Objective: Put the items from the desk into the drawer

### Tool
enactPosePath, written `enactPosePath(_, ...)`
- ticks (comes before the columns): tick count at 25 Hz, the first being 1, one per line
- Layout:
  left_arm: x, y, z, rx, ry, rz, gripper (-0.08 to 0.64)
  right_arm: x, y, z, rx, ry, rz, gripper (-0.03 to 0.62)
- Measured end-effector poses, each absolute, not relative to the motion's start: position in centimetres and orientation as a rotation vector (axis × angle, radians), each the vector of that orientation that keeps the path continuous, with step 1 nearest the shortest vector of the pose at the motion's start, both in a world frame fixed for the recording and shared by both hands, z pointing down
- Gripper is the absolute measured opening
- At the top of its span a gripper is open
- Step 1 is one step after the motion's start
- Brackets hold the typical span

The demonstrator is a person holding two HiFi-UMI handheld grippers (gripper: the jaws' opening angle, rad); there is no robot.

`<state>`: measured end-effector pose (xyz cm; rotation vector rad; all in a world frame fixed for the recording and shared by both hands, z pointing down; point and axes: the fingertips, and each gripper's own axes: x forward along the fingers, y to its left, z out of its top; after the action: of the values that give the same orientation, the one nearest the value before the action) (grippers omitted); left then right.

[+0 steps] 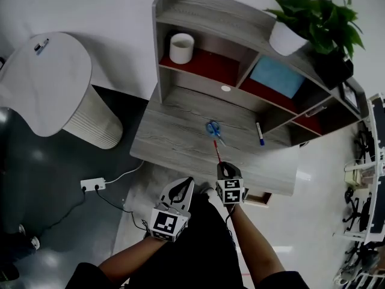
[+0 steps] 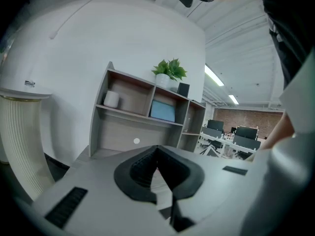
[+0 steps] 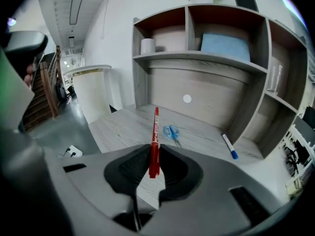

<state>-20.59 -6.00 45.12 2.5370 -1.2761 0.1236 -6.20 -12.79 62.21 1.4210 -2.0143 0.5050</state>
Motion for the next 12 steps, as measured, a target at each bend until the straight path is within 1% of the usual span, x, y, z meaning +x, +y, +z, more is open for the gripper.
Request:
enactPosePath(4,-19.2,-6.0,44.1,2.561,-1.261,0.095,0.003,-5.0,-11.4,61.0,1.444,-2.029,0.519,0.072)
enactPosePath(12,-13.8,-4.8,43.0,2.620,-1.255,0.138,0.003,0.6,-8.1,60.8,1.475,-2.030,0.554,0.072)
